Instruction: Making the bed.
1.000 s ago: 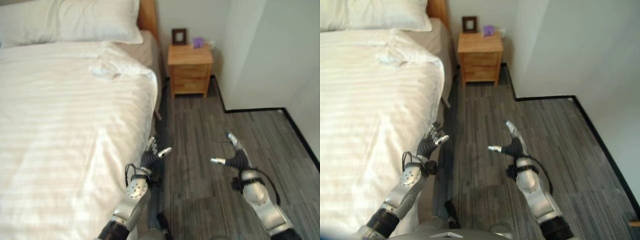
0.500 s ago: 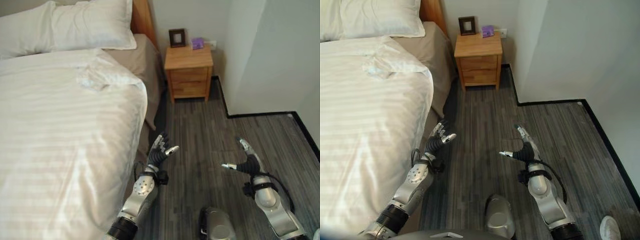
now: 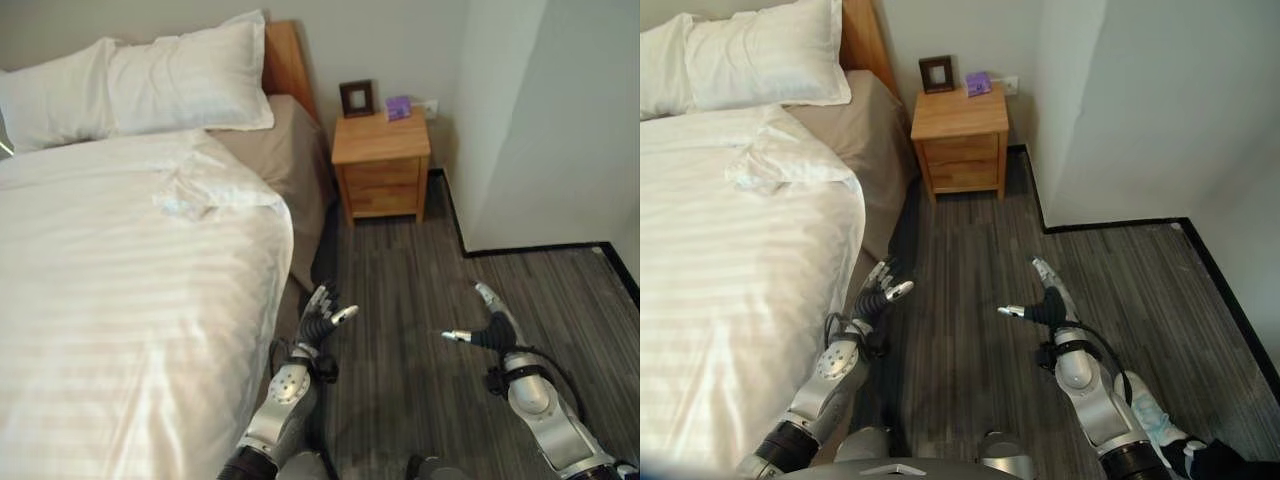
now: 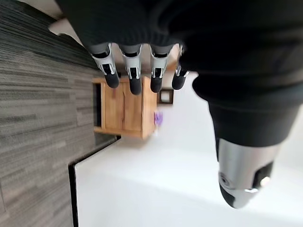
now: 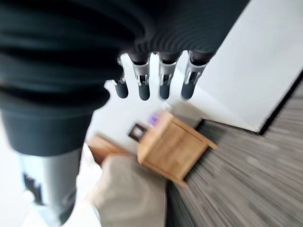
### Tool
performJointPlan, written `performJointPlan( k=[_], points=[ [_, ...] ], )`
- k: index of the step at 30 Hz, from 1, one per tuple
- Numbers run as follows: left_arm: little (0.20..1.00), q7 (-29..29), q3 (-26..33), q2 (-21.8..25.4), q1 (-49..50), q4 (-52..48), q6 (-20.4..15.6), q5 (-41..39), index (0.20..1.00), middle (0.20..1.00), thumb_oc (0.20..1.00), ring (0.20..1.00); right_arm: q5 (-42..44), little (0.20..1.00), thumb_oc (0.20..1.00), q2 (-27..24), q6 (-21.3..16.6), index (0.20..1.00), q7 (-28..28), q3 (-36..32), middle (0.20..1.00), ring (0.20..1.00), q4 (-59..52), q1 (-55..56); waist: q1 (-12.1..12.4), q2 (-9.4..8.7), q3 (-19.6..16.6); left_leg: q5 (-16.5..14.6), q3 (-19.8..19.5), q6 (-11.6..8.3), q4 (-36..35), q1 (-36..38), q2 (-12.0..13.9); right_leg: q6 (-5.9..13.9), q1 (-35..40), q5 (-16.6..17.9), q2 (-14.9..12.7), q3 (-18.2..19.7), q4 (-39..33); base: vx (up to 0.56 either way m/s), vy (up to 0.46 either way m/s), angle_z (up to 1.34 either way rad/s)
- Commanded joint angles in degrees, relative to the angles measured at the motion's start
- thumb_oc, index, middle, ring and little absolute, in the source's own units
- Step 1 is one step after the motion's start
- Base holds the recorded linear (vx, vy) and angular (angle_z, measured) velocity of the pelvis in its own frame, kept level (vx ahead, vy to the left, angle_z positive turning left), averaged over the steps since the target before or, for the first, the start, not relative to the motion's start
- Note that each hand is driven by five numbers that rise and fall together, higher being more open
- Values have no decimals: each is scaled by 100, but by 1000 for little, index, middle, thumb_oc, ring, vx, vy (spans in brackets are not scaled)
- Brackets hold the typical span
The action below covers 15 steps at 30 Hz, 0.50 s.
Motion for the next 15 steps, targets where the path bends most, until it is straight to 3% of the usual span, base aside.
performJointPlan(
  k=[1,2,4,5,6,8,9,10,12,13,14,15],
  points=[
    [1000,-4,64,-67,-223,-656,-317,-274,1000,1000,1000,1000,-15,1000,1000,-87,-240,1000,-60,-72,1000,1000,-440,-393,292,-55,350,441,47,-403,-135,112,174,520,379,-107,-240,129,-541,845,47,2],
    [1000,72,91,-96,-163,-628,-283,-354,1000,1000,1000,1000,-130,1000,1000,-39,-227,1000,-1,90,1000,1000,-397,-457,458,-40,263,497,-407,-361,-145,255,-16,522,709,-345,-148,421,-541,540,31,-2],
    [1000,73,91,-96,-165,-628,-282,-353,1000,1000,1000,1000,-131,1000,1000,-38,-228,1000,-2,91,1000,1000,-394,-461,474,-25,264,513,-396,-363,-153,255,5,514,696,-330,-132,441,-541,398,23,-75],
    [1000,4,-15,-76,-184,-702,-227,-436,1000,1000,1000,1000,-253,1000,1000,49,-217,1000,13,147,1000,1000,-431,-416,571,-138,104,589,-359,-139,-78,329,-48,503,1037,-464,-122,594,-203,524,52,-109],
    [1000,53,-59,-48,-207,-668,-206,-403,1000,1000,1000,1000,-330,1000,1000,108,-197,1000,47,237,1000,1000,-422,-477,662,-205,104,465,-281,38,-84,505,-147,634,865,-503,-206,657,418,652,108,-65],
    [1000,145,-142,34,-454,-639,-223,-385,1000,1000,1000,1000,-423,1000,1000,166,-174,1000,43,389,1000,1000,-355,-690,519,-205,285,236,-199,287,-130,943,-251,1111,-178,39,-460,708,2319,275,161,-76],
    [1000,193,-176,75,-532,-612,-238,-379,1000,1000,1000,1000,-418,1000,1000,189,-164,1000,57,437,1000,1000,-349,-777,422,-174,345,124,-186,361,-154,1099,-276,1231,-716,328,-500,822,3091,334,190,-66],
    [1000,235,-151,127,-645,-614,-295,-357,1000,1000,1000,1000,-412,1000,1000,191,-182,1000,41,456,1000,1000,-340,-900,298,-86,391,-121,-186,405,-154,1358,-300,1218,-1363,501,-500,848,3382,371,152,-8],
    [1000,215,-166,133,-703,-624,-322,-374,1000,1000,1000,1000,-391,1000,1000,182,-179,1000,32,427,1000,1000,-365,-897,189,-87,420,-328,-229,395,-154,1558,-408,1043,-1683,329,-496,779,2937,349,54,27],
    [1000,214,-165,132,-704,-621,-323,-376,1000,1000,1000,1000,-390,1000,1000,181,-179,1000,32,427,1000,1000,-365,-897,166,-93,433,-347,-251,394,-154,1578,-418,1049,-1648,300,-510,758,2937,328,-14,25],
    [1000,198,-143,124,-725,-627,-340,-396,1000,1000,1000,1000,-381,1000,1000,176,-169,1000,33,403,1000,1000,-387,-911,56,-95,446,-505,-340,372,-154,1731,-480,895,-1729,166,-488,675,2416,484,-93,28],
    [1000,86,-100,96,-654,-589,-352,-406,1000,1000,1000,1000,-381,1000,1000,129,-163,1000,71,341,1000,1000,-410,-859,-26,-182,347,-743,-443,333,-154,1874,-685,801,-1747,260,-550,754,1079,647,-139,42]
  ],
)
